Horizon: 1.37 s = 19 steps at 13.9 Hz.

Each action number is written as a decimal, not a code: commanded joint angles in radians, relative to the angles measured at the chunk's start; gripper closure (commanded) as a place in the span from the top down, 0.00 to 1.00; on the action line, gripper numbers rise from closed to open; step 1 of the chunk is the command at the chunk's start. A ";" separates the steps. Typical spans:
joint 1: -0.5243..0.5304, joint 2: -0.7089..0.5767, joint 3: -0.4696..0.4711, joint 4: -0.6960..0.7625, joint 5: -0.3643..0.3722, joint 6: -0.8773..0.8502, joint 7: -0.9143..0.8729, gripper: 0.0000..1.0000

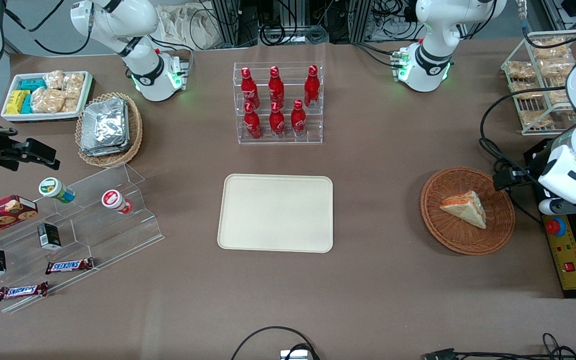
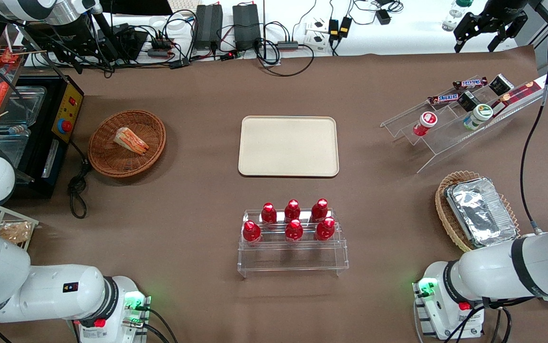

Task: Place sandwich from basket to tray
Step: 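Lower the open left gripper over the wrapped sandwich in the wicker basket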

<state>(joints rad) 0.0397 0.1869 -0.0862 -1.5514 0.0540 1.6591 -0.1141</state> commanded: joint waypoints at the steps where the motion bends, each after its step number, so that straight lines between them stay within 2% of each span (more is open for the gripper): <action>1: 0.008 0.023 -0.001 0.042 -0.002 -0.019 0.013 1.00; 4: 0.006 0.043 0.000 0.096 0.009 -0.035 0.004 1.00; 8: 0.008 0.040 0.065 0.022 -0.023 -0.030 -0.031 1.00; 10: 0.006 -0.006 0.103 -0.112 -0.072 0.087 -0.129 1.00; 14: 0.002 -0.087 0.103 -0.439 -0.062 0.423 -0.329 1.00; 19: -0.001 -0.043 0.102 -0.593 -0.074 0.617 -0.585 1.00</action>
<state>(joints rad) 0.0413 0.1647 0.0160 -2.0720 -0.0034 2.2072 -0.6184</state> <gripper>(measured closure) 0.000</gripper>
